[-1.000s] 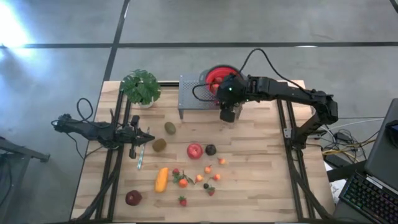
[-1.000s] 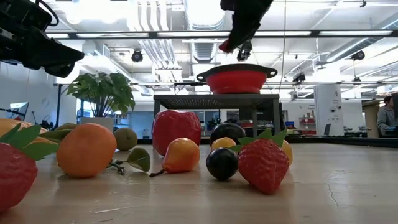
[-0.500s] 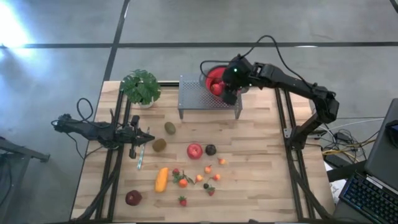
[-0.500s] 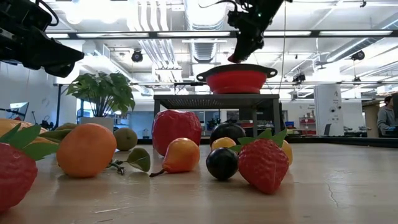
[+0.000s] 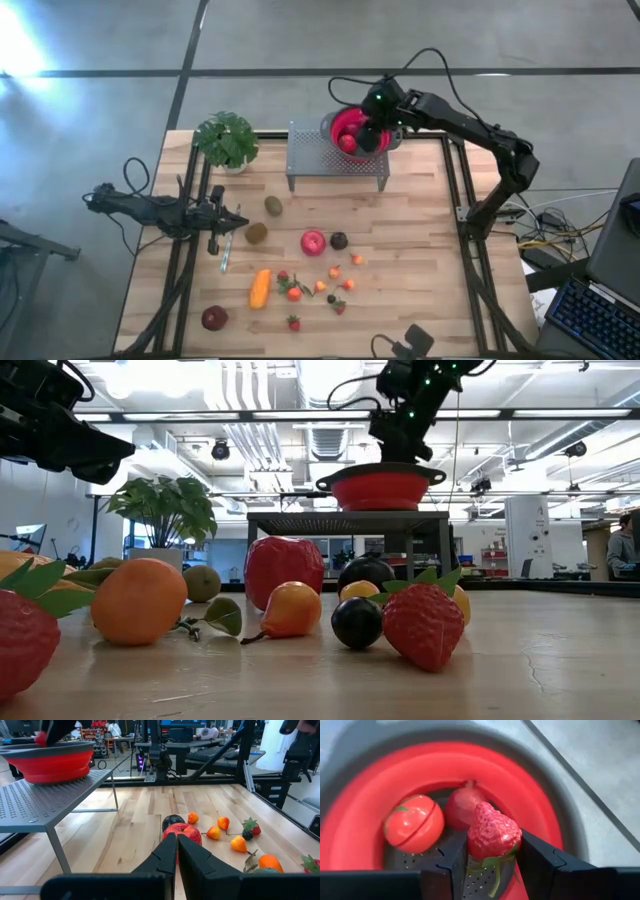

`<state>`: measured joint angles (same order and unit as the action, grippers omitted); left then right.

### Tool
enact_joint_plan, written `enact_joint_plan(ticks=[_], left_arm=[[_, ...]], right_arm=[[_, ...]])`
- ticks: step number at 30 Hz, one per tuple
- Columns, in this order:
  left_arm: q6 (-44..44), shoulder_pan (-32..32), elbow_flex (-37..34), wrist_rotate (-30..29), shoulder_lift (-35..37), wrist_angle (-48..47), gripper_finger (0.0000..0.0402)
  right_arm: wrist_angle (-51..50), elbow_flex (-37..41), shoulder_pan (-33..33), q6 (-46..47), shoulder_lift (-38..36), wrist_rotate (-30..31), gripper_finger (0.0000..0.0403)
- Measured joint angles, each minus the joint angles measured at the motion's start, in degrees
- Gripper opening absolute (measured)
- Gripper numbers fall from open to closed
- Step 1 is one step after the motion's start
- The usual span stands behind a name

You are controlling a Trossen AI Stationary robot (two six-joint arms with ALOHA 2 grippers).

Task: Pick & Place Fruit
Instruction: Put the strawberry into the strainer bowl on the shelf, then put the peach into the strainer bowl on the shelf

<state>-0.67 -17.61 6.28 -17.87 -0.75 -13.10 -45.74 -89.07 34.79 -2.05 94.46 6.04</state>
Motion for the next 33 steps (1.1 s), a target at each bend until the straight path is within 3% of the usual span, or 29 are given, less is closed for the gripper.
enact_joint_plan(ticks=[6, 15, 33], left_arm=[[0.0, 0.0, 0.0, 0.0, 0.0, 0.0, 0.0021], [0.0, 0.0, 0.0, 0.0, 0.0, 0.0, 0.0021], [0.0, 0.0, 0.0, 0.0, 0.0, 0.0, 0.0021]], right_arm=[[-0.7, 0.3, 0.5, 0.1, 1.5, 0.0, 0.0154], [-2.4, 0.3, 0.7, -0.3, 2.2, 0.1, 0.0144], [-3.4, -0.5, 1.1, -1.3, 1.0, 1.5, 0.0255]])
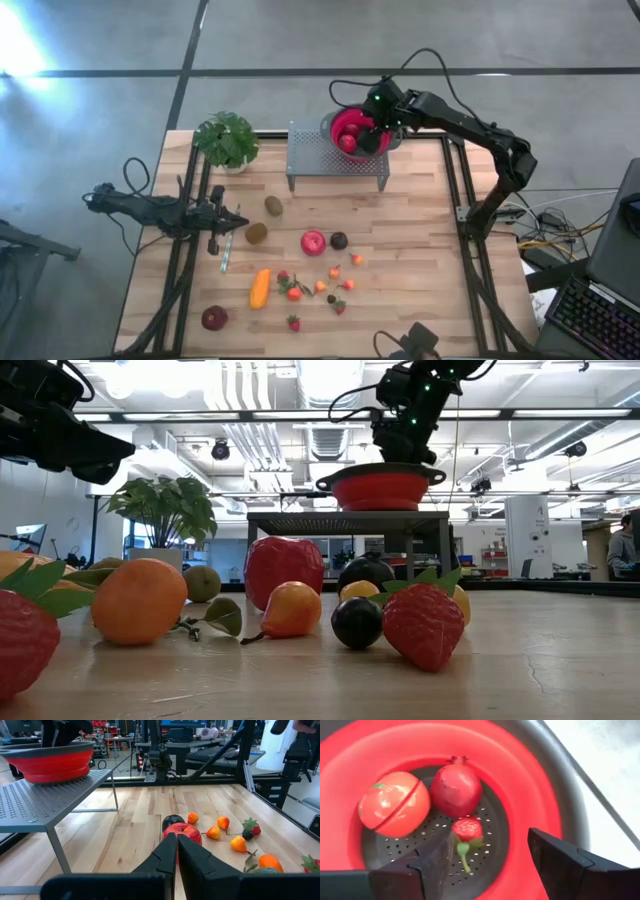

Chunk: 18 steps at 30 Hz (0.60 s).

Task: Pick & Place Fruit
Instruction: Put the peach into the strainer bowl on the shelf

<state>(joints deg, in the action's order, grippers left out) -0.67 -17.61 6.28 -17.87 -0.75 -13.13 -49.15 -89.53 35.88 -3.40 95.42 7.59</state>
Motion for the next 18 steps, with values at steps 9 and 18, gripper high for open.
enact_joint_plan(ticks=[9, 18], left_arm=[[0.0, 0.0, 0.0, 0.0, 0.0, 0.0, 0.0021], [0.0, 0.0, 0.0, 0.0, 0.0, 0.0, 0.0021]], right_arm=[[-3.2, -2.3, -2.3, -0.3, -2.5, 0.5, 0.0248], [-5.2, -2.3, -8.7, -1.5, -4.8, 0.5, 0.0214]])
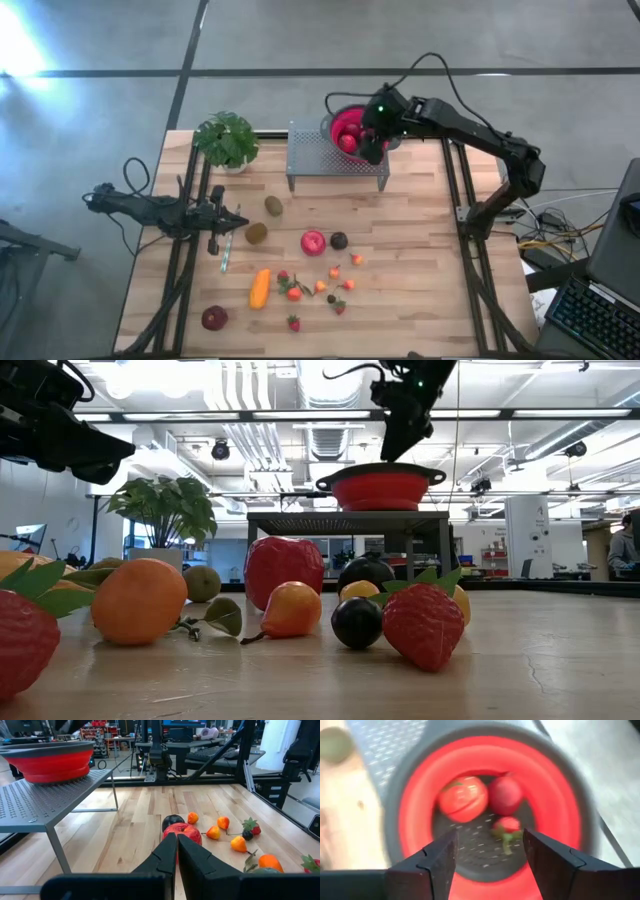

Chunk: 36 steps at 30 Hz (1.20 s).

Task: Pick & Place Fruit
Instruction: Put the peach into the strainer bowl on the shelf

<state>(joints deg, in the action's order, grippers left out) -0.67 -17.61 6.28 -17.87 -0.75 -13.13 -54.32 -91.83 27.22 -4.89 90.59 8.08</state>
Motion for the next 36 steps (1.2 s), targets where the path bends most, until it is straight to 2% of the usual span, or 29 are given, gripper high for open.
enact_joint_plan(ticks=[13, 25, 31, 36], left_arm=[[0.0, 0.0, 0.0, 0.0, 0.0, 0.0, 0.0021], [0.0, 0.0, 0.0, 0.0, 0.0, 0.0, 0.0021], [0.0, 0.0, 0.0, 0.0, 0.0, 0.0, 0.0021], [0.0, 0.0, 0.0, 0.0, 0.0, 0.0, 0.0021]], right_arm=[[-7.4, 0.1, -8.8, 0.3, 0.0, 0.0, 0.0191], [-10.2, 0.8, -18.8, 4.7, 0.0, 0.1, 0.0170], [-10.1, 3.5, -24.2, 6.3, 0.0, 0.1, 0.0175], [-9.6, 7.6, -27.7, 8.2, 0.0, 3.0, 0.0187]])
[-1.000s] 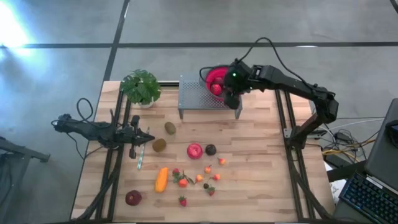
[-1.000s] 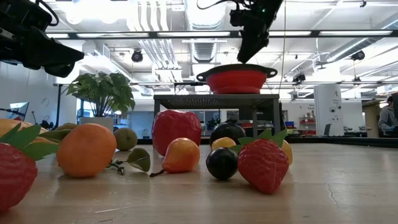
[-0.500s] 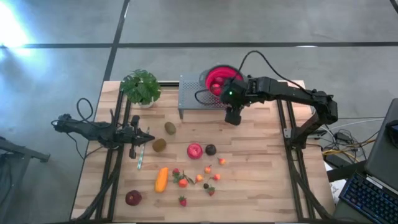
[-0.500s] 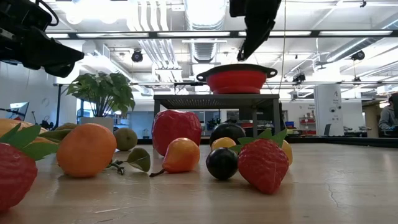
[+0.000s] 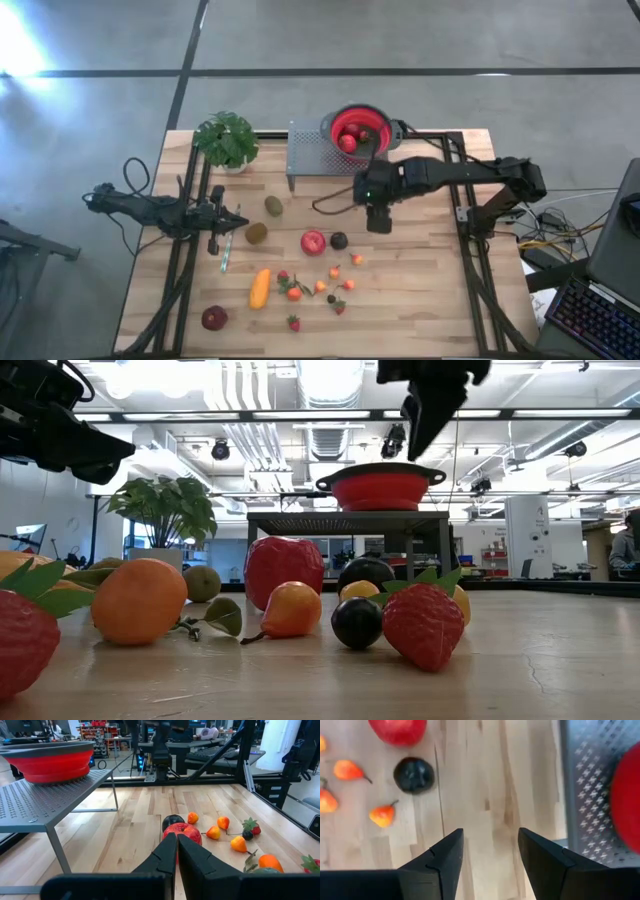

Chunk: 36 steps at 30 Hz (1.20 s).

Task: Pick & Place Fruit
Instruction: Put the peach into the strainer bowl on the shelf

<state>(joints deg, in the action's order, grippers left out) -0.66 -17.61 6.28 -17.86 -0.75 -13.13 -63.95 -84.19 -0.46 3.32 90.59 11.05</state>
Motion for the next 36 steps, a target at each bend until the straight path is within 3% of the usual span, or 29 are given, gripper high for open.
enact_joint_plan(ticks=[9, 20, 31, 36], left_arm=[[0.0, 0.0, 0.0, 0.0, 0.0, 0.0, 0.0021], [0.0, 0.0, 0.0, 0.0, 0.0, 0.0, 0.0021], [0.0, 0.0, 0.0, 0.0, 0.0, 0.0, 0.0021], [0.0, 0.0, 0.0, 0.0, 0.0, 0.0, 0.0021]], right_arm=[[6.3, 9.3, -4.2, 1.2, 0.0, 2.8, 0.0195], [15.1, 17.8, -8.8, 3.4, 0.0, 2.5, 0.0163], [26.6, 23.0, -16.0, 7.2, 0.0, -1.1, 0.0141], [32.1, 24.2, -18.2, 9.4, 0.0, -1.0, 0.0152]])
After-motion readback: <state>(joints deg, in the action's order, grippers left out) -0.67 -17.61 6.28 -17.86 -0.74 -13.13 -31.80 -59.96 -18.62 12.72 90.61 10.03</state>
